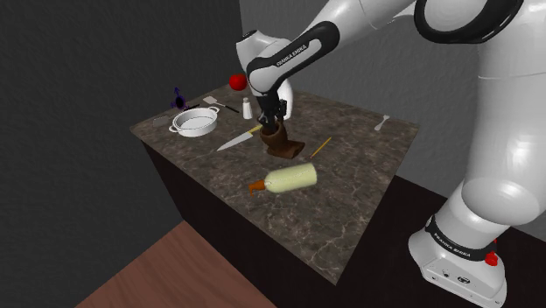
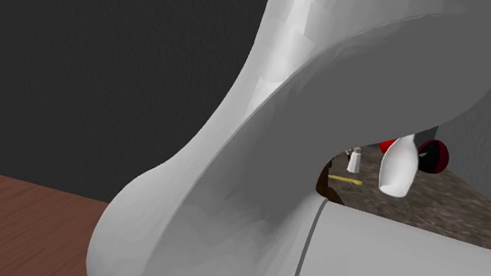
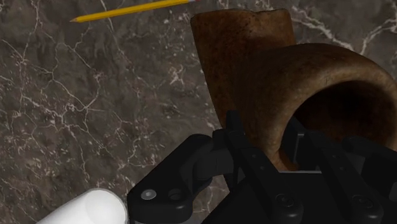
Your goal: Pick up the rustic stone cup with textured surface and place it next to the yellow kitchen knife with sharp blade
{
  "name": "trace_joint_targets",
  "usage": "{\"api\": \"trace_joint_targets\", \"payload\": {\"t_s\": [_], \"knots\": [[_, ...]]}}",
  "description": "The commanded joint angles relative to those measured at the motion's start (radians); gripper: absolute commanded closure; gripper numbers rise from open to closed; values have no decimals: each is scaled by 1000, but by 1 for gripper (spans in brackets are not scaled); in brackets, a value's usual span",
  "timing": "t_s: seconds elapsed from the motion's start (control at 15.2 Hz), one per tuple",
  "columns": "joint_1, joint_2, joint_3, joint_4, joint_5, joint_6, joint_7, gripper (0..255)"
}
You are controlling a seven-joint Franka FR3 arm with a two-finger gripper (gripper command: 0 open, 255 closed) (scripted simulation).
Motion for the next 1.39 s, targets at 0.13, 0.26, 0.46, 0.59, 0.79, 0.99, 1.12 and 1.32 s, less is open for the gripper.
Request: {"api": "trace_joint_targets", "payload": {"t_s": [0.13,0.26,0.46,0.59,0.79,0.99,1.12,1.32], "knots": [[0,17,-4,-13,-8,30,8,255],[0,17,-4,-13,-8,30,8,255],[0,17,-4,-13,-8,30,8,255],[0,17,-4,-13,-8,30,8,0],[0,16,-4,-13,-8,30,8,0],[3,7,0,7,-2,1,3,0],[10,-9,7,50,10,-58,-5,0],[13,-14,10,69,14,-82,-8,0]]}}
